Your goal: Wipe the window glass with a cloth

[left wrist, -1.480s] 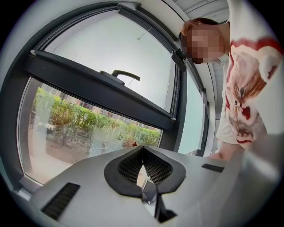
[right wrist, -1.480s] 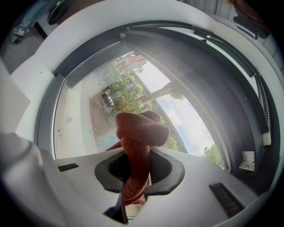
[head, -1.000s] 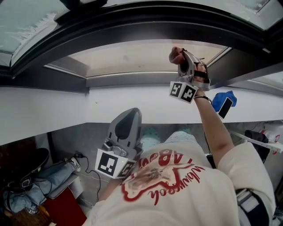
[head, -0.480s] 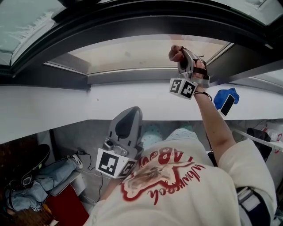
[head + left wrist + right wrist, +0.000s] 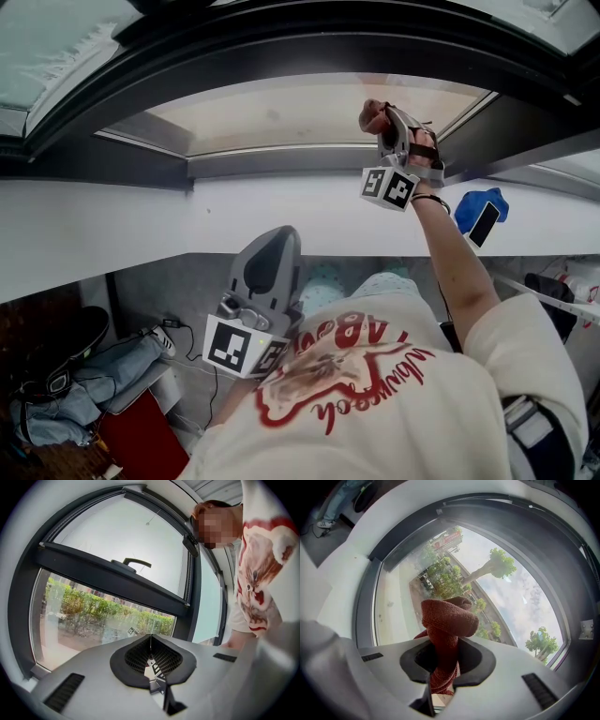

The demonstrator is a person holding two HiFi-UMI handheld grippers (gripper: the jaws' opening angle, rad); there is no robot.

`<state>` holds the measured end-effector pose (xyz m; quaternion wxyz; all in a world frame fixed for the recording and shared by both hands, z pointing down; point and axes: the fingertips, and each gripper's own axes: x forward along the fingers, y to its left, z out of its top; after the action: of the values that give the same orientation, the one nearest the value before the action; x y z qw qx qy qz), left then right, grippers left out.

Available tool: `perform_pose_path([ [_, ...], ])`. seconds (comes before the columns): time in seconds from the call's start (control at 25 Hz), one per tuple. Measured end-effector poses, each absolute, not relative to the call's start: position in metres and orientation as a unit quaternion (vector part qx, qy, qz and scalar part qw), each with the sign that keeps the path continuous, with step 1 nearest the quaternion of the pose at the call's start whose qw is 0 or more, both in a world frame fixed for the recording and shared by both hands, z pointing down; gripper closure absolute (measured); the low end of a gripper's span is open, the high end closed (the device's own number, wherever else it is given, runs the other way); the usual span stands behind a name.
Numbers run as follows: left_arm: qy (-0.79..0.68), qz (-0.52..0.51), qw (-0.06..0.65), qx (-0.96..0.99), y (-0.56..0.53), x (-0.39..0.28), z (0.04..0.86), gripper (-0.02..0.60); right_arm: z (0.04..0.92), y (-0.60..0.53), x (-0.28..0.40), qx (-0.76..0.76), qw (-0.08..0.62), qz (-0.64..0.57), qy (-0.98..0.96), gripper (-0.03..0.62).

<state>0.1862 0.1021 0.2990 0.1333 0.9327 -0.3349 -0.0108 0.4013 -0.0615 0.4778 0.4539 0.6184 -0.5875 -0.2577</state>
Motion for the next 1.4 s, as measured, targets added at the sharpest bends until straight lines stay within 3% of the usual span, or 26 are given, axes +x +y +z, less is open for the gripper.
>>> perform_pose_path([
  [1.4, -0.373, 0.003, 0.149, 0.916, 0.103, 0.166, 0.311, 0.560, 0.524, -0.066, 0.396, 0.609, 0.458, -0.225, -0.607, 0.523],
])
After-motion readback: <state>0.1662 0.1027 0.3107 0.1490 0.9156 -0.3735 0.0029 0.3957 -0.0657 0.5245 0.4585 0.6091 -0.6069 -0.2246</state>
